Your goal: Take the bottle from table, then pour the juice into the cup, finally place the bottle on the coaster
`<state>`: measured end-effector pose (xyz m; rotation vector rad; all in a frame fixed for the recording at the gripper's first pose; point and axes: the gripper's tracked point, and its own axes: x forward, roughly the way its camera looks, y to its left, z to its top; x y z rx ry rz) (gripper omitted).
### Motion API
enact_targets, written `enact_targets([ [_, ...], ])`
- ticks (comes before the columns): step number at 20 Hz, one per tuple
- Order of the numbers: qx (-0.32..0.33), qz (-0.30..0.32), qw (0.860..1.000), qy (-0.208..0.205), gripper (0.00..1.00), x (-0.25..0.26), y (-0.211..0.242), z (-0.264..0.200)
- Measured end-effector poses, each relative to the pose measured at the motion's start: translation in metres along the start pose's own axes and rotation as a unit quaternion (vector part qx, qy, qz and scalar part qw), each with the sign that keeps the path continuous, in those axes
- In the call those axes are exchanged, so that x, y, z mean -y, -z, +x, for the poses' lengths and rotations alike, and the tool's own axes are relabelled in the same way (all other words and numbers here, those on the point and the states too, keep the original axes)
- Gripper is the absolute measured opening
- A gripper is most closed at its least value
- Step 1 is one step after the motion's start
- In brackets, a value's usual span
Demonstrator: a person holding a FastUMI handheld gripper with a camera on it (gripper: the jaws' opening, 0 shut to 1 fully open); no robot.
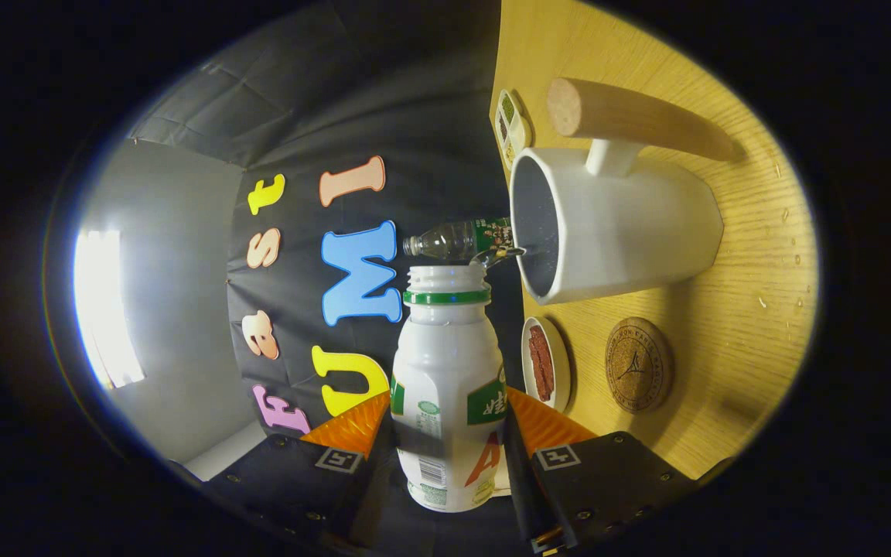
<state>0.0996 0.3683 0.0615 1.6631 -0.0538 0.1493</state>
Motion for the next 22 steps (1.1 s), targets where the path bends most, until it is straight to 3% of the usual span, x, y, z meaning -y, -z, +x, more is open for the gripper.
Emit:
enact_targets([
  [22, 0.008, 0.019, 1.0, -0.009, 0.67, -0.009, -0.0042, 0.0],
])
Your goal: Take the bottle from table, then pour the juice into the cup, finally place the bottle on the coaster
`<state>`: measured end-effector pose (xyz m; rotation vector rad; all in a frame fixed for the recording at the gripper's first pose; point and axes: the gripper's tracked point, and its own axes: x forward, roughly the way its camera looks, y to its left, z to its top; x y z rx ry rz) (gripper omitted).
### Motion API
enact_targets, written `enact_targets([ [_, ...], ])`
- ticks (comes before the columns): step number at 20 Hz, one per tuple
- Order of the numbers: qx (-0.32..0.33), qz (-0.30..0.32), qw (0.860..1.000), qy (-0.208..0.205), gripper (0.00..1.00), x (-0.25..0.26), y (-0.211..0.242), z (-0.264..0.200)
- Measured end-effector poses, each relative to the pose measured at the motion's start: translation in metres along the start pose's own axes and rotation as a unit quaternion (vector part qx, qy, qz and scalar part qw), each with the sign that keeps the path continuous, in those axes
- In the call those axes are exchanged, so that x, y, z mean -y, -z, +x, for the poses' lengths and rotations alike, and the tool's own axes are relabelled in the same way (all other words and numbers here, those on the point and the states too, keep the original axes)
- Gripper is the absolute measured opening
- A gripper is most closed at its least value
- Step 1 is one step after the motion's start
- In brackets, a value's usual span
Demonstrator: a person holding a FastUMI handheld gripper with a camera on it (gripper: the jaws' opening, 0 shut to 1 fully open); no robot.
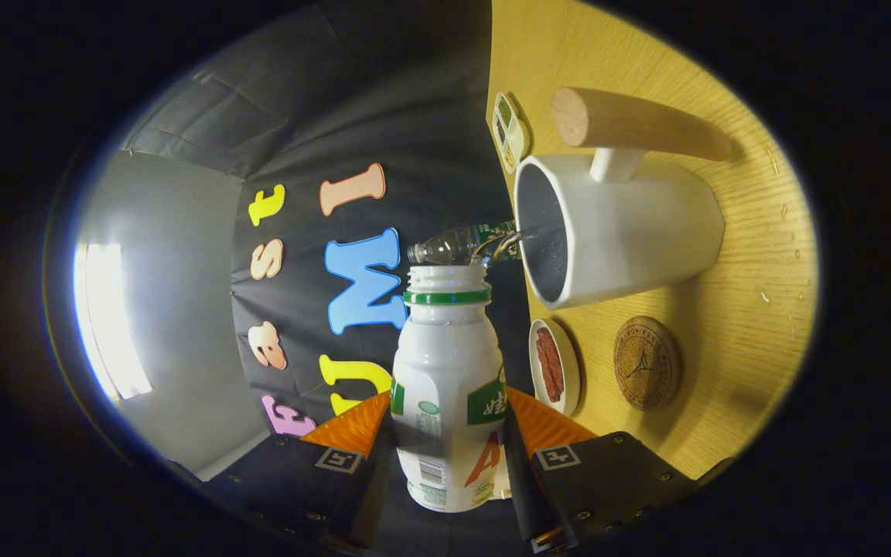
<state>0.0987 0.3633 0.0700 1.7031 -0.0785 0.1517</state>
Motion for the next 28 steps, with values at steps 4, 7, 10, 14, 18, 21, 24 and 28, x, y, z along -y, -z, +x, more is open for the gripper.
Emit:
enact_targets([
  [4, 0.001, 0.002, 1.0, -0.001, 0.66, -0.0001, -0.0003, 0.0],
  [7, 0.0, 0.004, 1.0, -0.002, 0.66, -0.0014, -0.0017, 0.0048],
  [10, 0.001, 0.009, 1.0, -0.003, 0.66, -0.0027, -0.0023, 0.0043],
  [14, 0.004, 0.012, 1.0, -0.005, 0.66, -0.0037, -0.0037, 0.0031],
  [18, 0.006, 0.018, 1.0, -0.005, 0.66, -0.0038, -0.0054, 0.0034],
  [21, 0.007, 0.02, 1.0, -0.006, 0.66, -0.0053, -0.0061, 0.0017],
  [24, 0.009, 0.022, 1.0, -0.008, 0.66, -0.0068, -0.0075, 0.0028],
  [28, 0.009, 0.026, 1.0, -0.012, 0.66, -0.0094, -0.0075, 0.0028],
])
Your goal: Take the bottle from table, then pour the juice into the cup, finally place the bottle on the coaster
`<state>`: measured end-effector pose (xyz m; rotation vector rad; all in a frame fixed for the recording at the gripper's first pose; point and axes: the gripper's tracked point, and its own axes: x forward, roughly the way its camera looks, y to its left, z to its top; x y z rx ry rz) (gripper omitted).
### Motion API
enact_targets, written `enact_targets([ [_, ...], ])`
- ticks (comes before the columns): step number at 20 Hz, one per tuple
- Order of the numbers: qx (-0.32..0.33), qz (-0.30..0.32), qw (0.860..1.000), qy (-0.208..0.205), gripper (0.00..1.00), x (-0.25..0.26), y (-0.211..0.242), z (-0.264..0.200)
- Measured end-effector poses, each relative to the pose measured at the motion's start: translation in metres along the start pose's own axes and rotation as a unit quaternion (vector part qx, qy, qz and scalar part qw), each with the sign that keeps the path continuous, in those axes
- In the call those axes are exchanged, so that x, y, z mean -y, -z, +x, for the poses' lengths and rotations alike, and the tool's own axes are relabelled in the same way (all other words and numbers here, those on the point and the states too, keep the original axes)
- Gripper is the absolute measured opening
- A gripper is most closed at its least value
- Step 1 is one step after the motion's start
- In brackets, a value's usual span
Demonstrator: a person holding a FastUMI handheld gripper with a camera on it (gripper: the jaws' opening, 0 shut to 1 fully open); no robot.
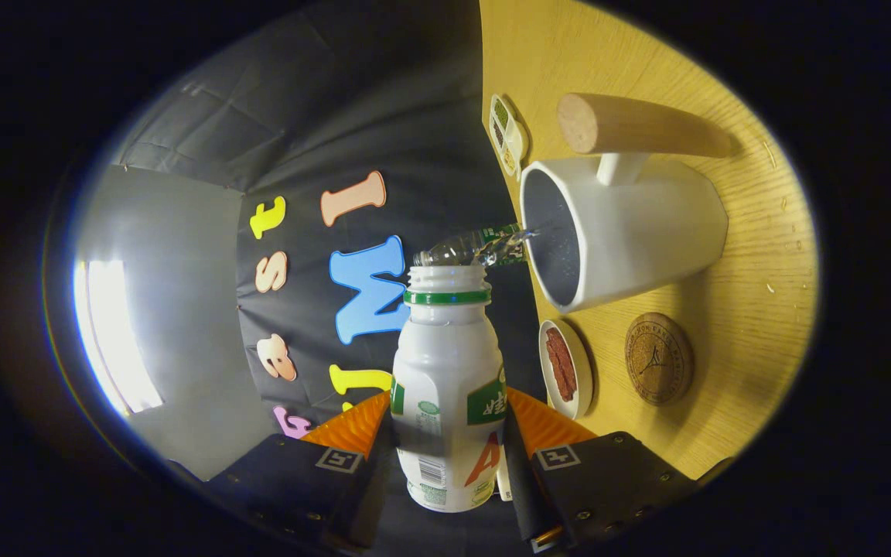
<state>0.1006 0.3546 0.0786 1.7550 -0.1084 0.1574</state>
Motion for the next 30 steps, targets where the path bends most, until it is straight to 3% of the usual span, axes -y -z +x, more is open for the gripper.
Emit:
enact_targets([
  [30, 0.015, 0.029, 0.999, -0.005, 0.66, -0.001, -0.012, 0.004],
])
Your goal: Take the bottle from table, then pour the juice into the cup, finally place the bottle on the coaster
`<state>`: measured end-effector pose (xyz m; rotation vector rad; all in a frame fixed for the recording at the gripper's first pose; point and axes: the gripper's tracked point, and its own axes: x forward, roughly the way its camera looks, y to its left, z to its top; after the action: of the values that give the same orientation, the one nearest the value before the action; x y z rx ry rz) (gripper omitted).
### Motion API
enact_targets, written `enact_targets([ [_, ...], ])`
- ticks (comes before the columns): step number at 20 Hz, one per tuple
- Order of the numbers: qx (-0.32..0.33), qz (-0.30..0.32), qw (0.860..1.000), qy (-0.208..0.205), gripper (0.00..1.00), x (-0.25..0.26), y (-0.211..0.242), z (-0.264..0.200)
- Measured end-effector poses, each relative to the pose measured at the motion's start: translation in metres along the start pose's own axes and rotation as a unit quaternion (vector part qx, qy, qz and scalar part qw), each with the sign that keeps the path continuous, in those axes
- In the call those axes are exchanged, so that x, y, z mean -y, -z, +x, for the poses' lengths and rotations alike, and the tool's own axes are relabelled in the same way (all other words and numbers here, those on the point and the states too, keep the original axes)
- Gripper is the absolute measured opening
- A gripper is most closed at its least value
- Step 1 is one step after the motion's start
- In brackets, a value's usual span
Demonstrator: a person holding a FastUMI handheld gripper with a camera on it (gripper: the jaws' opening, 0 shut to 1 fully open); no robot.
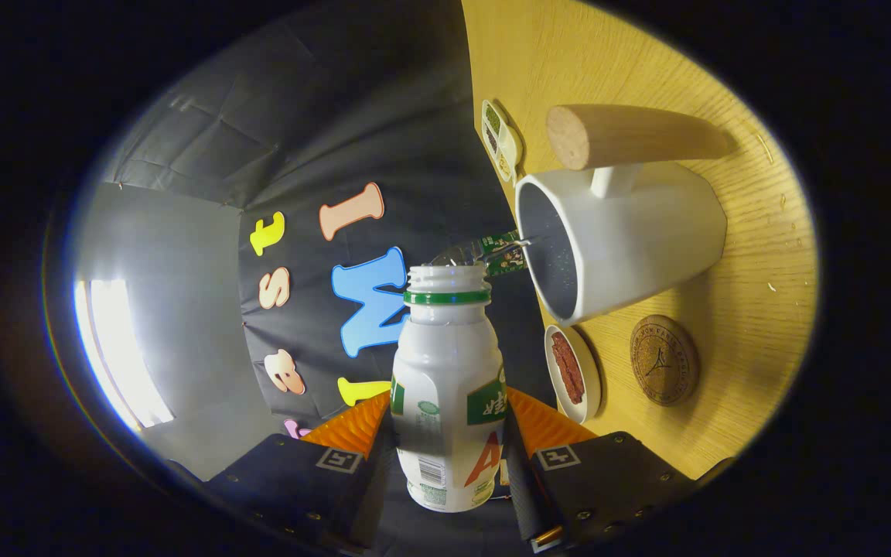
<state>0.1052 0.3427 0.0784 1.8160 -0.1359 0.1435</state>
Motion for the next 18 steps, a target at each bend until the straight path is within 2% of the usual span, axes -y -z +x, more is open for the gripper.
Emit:
enact_targets([
  [18, 0.009, 0.016, 1.0, 0.007, 0.66, 0.0057, -0.0071, -0.0007],
])
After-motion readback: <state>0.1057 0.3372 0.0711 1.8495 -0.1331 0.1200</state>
